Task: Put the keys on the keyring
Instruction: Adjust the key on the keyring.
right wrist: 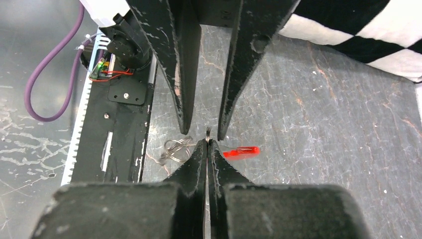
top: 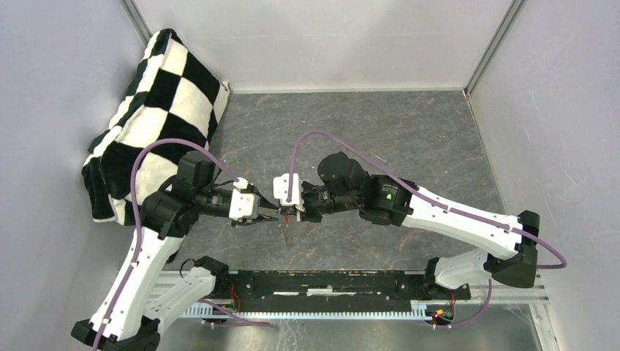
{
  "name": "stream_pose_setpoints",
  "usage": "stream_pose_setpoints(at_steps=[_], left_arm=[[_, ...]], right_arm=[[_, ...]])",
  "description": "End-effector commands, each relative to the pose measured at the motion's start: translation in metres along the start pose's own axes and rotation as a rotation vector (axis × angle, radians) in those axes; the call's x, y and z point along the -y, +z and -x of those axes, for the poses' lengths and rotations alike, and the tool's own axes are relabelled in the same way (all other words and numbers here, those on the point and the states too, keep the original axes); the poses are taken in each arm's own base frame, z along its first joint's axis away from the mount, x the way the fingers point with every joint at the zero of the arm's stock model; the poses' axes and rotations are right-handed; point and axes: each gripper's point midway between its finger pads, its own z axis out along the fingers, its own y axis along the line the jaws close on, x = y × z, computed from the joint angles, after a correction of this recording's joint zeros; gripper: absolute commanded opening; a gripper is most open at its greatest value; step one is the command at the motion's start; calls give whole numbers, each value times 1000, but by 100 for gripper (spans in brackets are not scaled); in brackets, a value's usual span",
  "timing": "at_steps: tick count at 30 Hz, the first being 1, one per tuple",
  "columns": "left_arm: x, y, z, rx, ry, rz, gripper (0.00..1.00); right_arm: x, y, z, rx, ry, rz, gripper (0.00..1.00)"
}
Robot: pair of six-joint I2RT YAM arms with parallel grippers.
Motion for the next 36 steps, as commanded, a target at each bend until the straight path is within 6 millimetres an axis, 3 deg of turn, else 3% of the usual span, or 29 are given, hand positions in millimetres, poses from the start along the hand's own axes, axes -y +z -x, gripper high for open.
stream_pose_setpoints(at_steps=[1, 9, 12, 14, 18, 23, 26, 31, 36], left_arm=[[-1, 2, 1, 8, 56, -19, 35], [2, 3, -8, -12, 58, -15, 3], [4, 3, -12, -19, 55, -14, 2], [5, 3, -12, -16, 52, -16, 2], [1, 6, 11, 88, -33, -3, 2], [-3, 2, 62, 297, -112, 10, 2], [-6, -2, 82, 365, -76, 13, 2], [-3, -5, 95, 386, -63, -50, 2], [5, -4, 100, 400, -52, -121, 2]], right_arm=[[0, -3, 26, 44, -42, 13, 0], [2, 1, 33, 34, -49, 7, 1], [6, -3, 42, 64, -40, -17, 3], [11, -11, 51, 108, -31, -59, 16], [22, -44, 58, 263, -50, -216, 33], [12, -82, 49, 498, -73, -317, 36], [2, -89, 49, 572, -68, -299, 34], [-16, -93, 62, 670, -75, -207, 34], [-17, -94, 73, 748, -55, -202, 33]])
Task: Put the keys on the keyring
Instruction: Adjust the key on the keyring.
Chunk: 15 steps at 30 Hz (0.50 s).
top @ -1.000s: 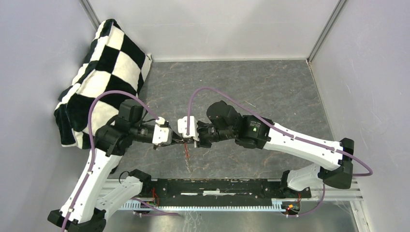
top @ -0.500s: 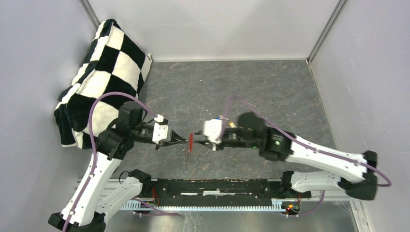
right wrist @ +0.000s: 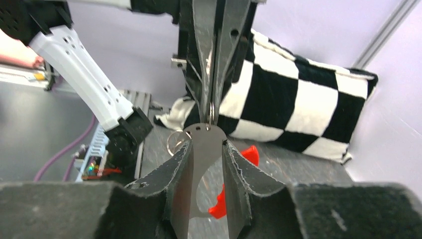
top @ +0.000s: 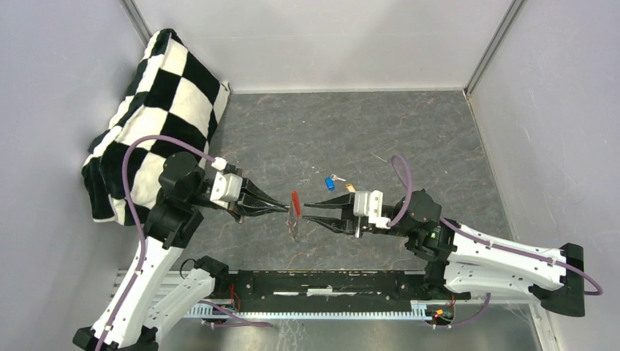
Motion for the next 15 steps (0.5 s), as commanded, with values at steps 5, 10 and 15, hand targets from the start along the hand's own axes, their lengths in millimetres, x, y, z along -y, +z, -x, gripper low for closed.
stream_pose_setpoints(at_steps=[5, 10, 15], left_arm=[[13, 3, 26, 45, 34, -101, 2], [15, 3, 29, 49, 48, -109, 2], [19, 2, 29, 51, 55, -116, 2]], right_arm=[[-1, 14, 36, 185, 42, 24, 33], [-2, 20, 27, 154, 68, 31, 34], [2, 22, 20, 132, 80, 0, 36]])
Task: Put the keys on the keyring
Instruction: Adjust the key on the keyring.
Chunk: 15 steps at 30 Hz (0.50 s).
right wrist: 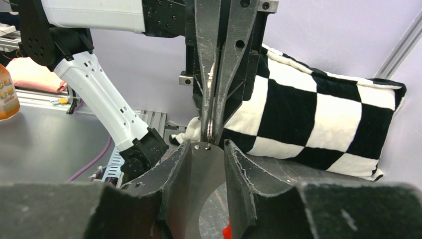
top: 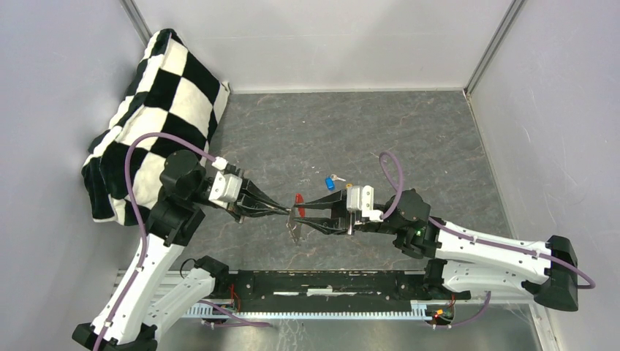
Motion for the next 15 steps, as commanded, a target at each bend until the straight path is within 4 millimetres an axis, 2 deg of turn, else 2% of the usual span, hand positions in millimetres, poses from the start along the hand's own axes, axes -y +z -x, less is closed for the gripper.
stream_pose_setpoints(at_steps=[1, 8, 13, 15], left_arm=[[11, -1, 22, 26, 53, -44, 2], [14, -1, 19, 24, 57, -47, 2], [12, -2, 14, 10, 78, -38, 2], [12, -2, 9, -3, 74, -28, 2]], right_arm=[[8, 4, 20, 57, 2, -33, 36], [8, 11, 22, 67, 22, -21, 30], [7, 13, 17, 50, 39, -14, 21], [8, 12, 18, 51, 39, -24, 24]])
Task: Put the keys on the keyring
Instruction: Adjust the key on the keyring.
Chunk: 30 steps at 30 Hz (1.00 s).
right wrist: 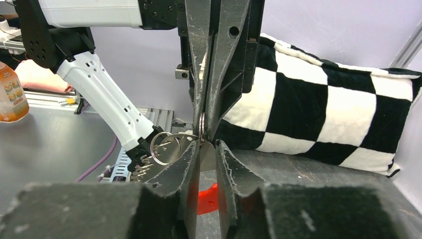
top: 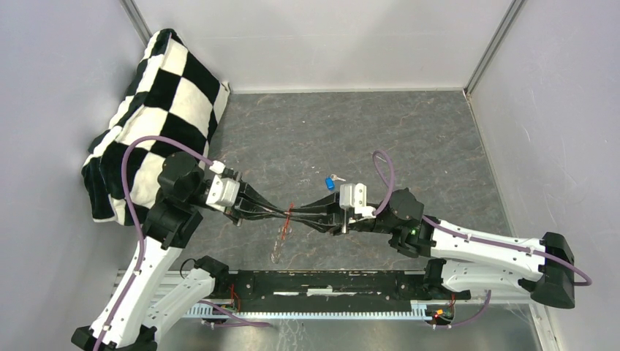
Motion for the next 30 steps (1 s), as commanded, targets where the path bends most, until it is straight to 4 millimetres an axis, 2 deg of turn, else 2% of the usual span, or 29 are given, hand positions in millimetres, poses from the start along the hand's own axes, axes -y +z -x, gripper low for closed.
stream_pose_setpoints(at_steps=[1, 3, 7, 10, 16, 21, 25, 30], left_arm=[[3, -2, 4, -13, 68, 0, 2], [1, -3, -3, -30, 68, 20, 2], [-6, -6, -21, -75, 80, 77, 2], [-11, -8, -38, -107, 63, 114, 2], [-11, -12, -85, -172, 12, 148, 2], [-7, -15, -109, -219, 15, 135, 2], [-4, -16, -116, -241, 21, 123, 2], [-1, -16, -118, -239, 9, 110, 2]], right_arm=[[7, 3, 27, 59, -8, -22, 28], [9, -1, 28, 41, -14, -39, 38], [25, -19, 21, -44, -47, -135, 50], [47, -42, -5, -158, -38, -258, 58], [91, -104, -83, -331, 54, -474, 70], [147, -166, -172, -610, 152, -786, 73], [177, -179, -222, -765, 264, -820, 73], [216, -157, -249, -789, 221, -717, 70]])
